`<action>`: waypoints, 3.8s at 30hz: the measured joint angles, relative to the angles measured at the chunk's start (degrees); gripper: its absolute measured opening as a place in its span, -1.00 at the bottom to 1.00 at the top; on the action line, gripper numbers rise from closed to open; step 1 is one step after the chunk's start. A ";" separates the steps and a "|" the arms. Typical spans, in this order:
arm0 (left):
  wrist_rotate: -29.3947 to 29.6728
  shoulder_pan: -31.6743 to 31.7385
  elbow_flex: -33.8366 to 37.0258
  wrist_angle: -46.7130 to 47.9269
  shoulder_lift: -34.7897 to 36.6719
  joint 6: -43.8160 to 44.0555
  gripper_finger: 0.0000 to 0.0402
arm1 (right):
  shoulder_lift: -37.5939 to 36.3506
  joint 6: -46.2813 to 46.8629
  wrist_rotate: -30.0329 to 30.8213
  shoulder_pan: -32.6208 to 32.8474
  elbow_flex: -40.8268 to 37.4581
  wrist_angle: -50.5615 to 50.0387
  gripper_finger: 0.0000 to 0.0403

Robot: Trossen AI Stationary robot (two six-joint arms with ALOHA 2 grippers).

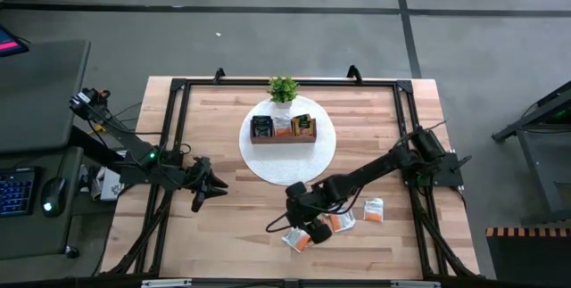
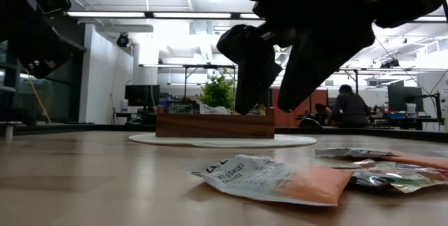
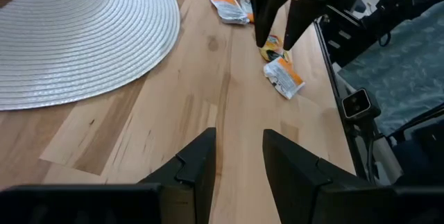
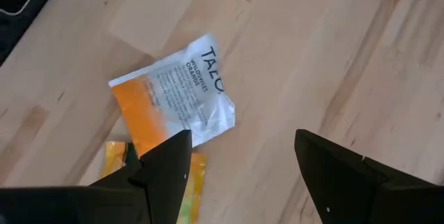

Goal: Pick & Place Tea
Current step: Put the white orange tea bag into the middle section of the wooden organizer

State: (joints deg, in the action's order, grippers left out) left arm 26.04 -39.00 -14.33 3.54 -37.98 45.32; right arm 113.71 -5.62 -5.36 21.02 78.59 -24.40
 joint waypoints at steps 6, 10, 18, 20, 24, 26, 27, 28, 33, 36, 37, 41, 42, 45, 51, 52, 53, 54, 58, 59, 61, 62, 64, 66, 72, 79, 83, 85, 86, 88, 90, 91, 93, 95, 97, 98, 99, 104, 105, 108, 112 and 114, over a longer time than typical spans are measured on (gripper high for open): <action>0.00 0.00 0.00 -0.04 0.00 0.00 -0.42 | 1.76 -3.43 -1.85 -0.07 -0.02 1.37 0.25; -0.02 0.00 0.00 -0.11 -0.02 0.00 -0.42 | 2.72 -4.04 -2.72 -0.06 0.00 1.78 0.25; -0.05 0.00 -0.02 -0.03 -0.02 -0.02 -0.42 | 2.75 -4.13 -3.78 -0.09 0.00 1.42 0.25; 1.01 0.00 0.00 -0.40 -0.02 0.00 -0.42 | 2.78 -3.70 -3.95 -0.07 0.00 1.37 0.25; 5.27 0.00 -0.04 -0.48 -0.01 -1.64 -0.42 | 2.78 -3.44 -4.00 -0.07 0.00 0.99 0.25; 5.40 0.00 -0.04 -0.26 -0.02 -3.33 -0.42 | 2.80 -3.46 -4.28 -0.06 0.00 0.93 0.25; 5.40 0.00 -0.04 -0.42 -0.02 -4.31 -0.42 | 2.80 -3.52 -4.33 -0.05 0.00 1.02 0.25; 5.38 0.00 -0.04 -0.41 0.00 -5.21 -0.42 | 2.80 -3.67 -4.42 -0.05 0.00 1.12 0.25; 4.90 0.00 -0.04 -0.27 -0.02 -11.45 -0.42 | 2.82 -5.10 -4.92 -0.42 0.00 1.38 0.25; 5.68 0.02 -0.04 1.77 0.00 -11.95 -0.42 | 2.82 -5.35 -5.02 -0.89 0.00 2.13 0.25; 6.36 0.02 -0.04 2.92 0.00 -10.91 -0.42 | 2.82 -5.36 -5.30 -1.13 0.00 2.31 0.25; 12.55 0.03 -0.04 3.96 0.02 -9.19 -0.42 | 2.84 -5.36 -5.58 -1.56 0.00 2.41 0.25; 13.71 0.04 -0.04 3.88 0.25 -10.10 -0.42 | 2.84 -5.36 -5.56 -1.58 0.00 2.43 0.25; 14.88 0.04 -0.04 3.70 1.88 -13.08 -0.42 | 2.84 -5.31 -5.88 -1.54 0.00 2.61 0.25; 15.59 0.00 -0.04 1.91 2.64 -17.24 -0.42 | 3.15 -4.15 -6.71 -1.40 0.00 4.32 0.25; 15.94 0.00 -0.04 1.49 2.81 -16.73 -0.42 | 3.25 -3.58 -6.90 -1.38 0.00 4.43 0.25; 16.13 0.00 -0.04 0.98 2.79 -15.41 -0.42 | 3.49 -3.49 -7.12 -1.40 0.00 4.88 0.25; 16.68 0.00 -0.04 0.20 2.67 -14.72 -0.42 | 3.64 -3.44 -7.17 -1.40 0.02 5.09 0.25; 20.83 0.08 -0.04 0.11 2.82 -13.34 -0.42 | 3.94 -3.42 -7.13 -1.38 0.02 5.16 0.25; 20.45 0.06 -0.04 0.80 3.18 -13.90 -0.42 | 3.97 -3.42 -7.17 -1.38 0.02 5.12 0.25; 17.81 0.05 0.17 1.49 4.36 -14.23 -0.42 | 4.07 -3.42 -7.33 -1.38 0.00 5.01 0.25; 15.84 0.10 0.59 0.85 5.20 -14.73 -0.42 | 4.07 -3.42 -7.37 -1.38 0.00 5.04 0.25; 11.08 1.04 2.21 -0.96 7.32 -15.55 -0.42 | 4.15 -3.42 -7.66 -1.38 0.00 5.49 0.25; 6.51 3.20 4.48 -4.22 9.72 -16.35 -0.42 | 4.21 -3.42 -7.83 -1.38 0.00 5.51 0.25; -3.56 11.36 9.71 -10.18 17.31 -21.12 -0.42 | 4.22 -2.63 -7.46 -1.38 0.02 5.64 0.25; -18.10 22.30 11.80 -12.05 22.14 -26.94 -0.42 | 4.22 -2.00 -8.24 -1.38 0.01 5.81 0.25; -23.52 26.28 13.37 -11.68 22.47 -25.63 -0.42 | 4.22 -1.93 -8.30 -1.39 0.00 5.81 0.25; -24.32 26.84 13.37 -9.84 22.47 -25.72 -0.42 | 4.22 -1.84 -8.31 -1.50 0.00 5.81 0.25; -24.33 26.79 13.39 -9.61 22.45 -26.13 -0.42 | 4.22 -1.74 -8.30 -1.51 0.00 5.78 0.25; -24.28 26.63 13.43 -9.34 22.45 -27.62 -0.42 | 4.37 -1.94 -8.41 -1.51 0.02 5.77 0.25; -24.44 26.62 13.45 -9.36 22.49 -28.74 -0.42 | 4.83 -2.05 -8.62 -1.48 0.02 5.53 0.25; -24.43 26.62 13.46 -9.28 22.49 -29.10 -0.42 | 5.27 -1.95 -8.67 -1.48 0.02 5.21 0.25; -24.22 26.62 13.49 -8.47 22.38 -29.33 -0.42 | 6.02 -1.88 -8.97 -1.51 0.02 5.11 0.25; -24.20 26.62 13.50 -7.60 22.35 -28.96 -0.42 | 6.23 -2.12 -9.06 -1.49 0.02 4.99 0.25; -24.21 26.62 13.52 -6.59 22.38 -28.06 -0.42 | 6.29 -2.04 -8.66 -1.47 0.02 4.92 0.25; -24.22 26.62 13.53 -6.09 22.37 -27.08 -0.42 | 6.29 -1.95 -8.72 -1.49 0.02 4.94 0.25; -24.24 26.62 13.54 -5.93 22.34 -25.85 -0.42 | 6.29 -1.93 -8.82 -1.51 0.02 4.98 0.25; -23.72 26.62 13.57 -6.00 22.34 -24.07 -0.42 | 6.29 -2.05 -8.80 -1.49 0.02 5.11 0.22; -23.71 26.62 13.57 -5.98 22.36 -24.06 -0.42 | 6.29 -2.05 -8.74 -1.49 0.02 5.18 0.20; -23.65 26.62 13.60 -5.98 22.36 -24.06 -0.42 | 6.34 -2.08 -8.72 -1.58 0.02 5.67 0.08; -23.55 26.62 13.62 -5.98 22.36 -24.06 -0.42 | 6.35 -2.13 -8.75 -2.31 0.02 5.71 -0.15; -23.54 26.62 13.62 -5.98 22.36 -24.06 -0.42 | 6.36 -2.00 -8.77 -2.84 0.02 5.92 -0.28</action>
State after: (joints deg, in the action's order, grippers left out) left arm 2.50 -12.38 -0.71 -2.44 -15.62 21.26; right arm 120.07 -7.62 -14.13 18.19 78.61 -18.48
